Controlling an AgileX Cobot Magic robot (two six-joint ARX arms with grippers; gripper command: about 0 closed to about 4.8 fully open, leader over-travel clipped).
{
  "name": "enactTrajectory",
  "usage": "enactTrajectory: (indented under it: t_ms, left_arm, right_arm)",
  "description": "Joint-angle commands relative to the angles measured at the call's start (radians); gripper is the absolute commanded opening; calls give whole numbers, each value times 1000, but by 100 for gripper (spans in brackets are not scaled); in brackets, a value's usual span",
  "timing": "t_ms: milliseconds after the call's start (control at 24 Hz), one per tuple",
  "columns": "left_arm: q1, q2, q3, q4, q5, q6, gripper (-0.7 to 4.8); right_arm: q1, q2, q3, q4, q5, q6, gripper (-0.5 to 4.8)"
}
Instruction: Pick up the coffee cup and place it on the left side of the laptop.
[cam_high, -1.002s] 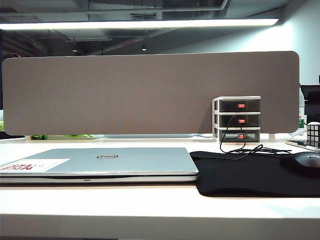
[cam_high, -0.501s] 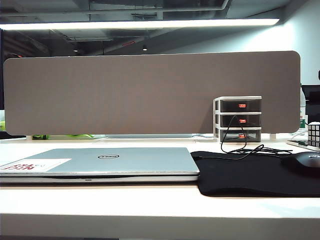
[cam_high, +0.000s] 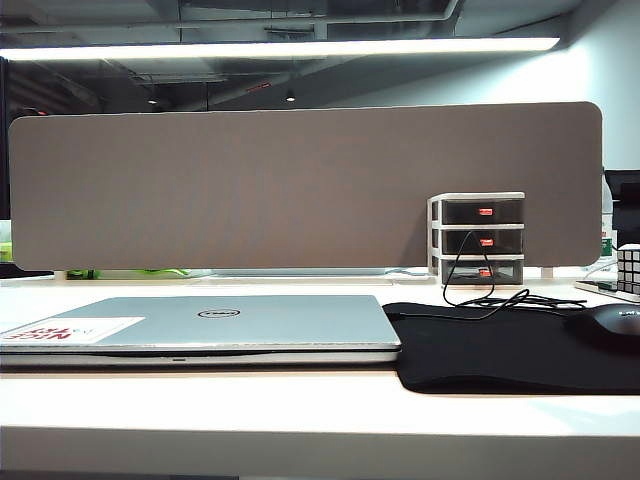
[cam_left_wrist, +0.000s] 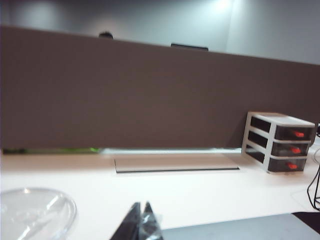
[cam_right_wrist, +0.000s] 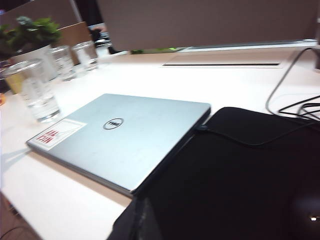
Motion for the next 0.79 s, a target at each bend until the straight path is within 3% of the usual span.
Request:
enactTrajectory:
  t_ms: [42,334,501,793]
  left_arm:
    - [-3,-54,3,-43,-4,-5,-5]
    - [-5,-270,4,-317,-45,2,-5]
    - [-5,-526,4,-641,-75,58,-5]
    - [-5,-806,5,-980,-174,105,-6]
  right_arm:
    - [0,-2,-6,40,23,-3,-1]
    - [0,-2,-6,39,53,-3,-1]
    - [0,-2,-6,39,82,-3,-1]
    - [0,-2,-6,39,82,-3,-1]
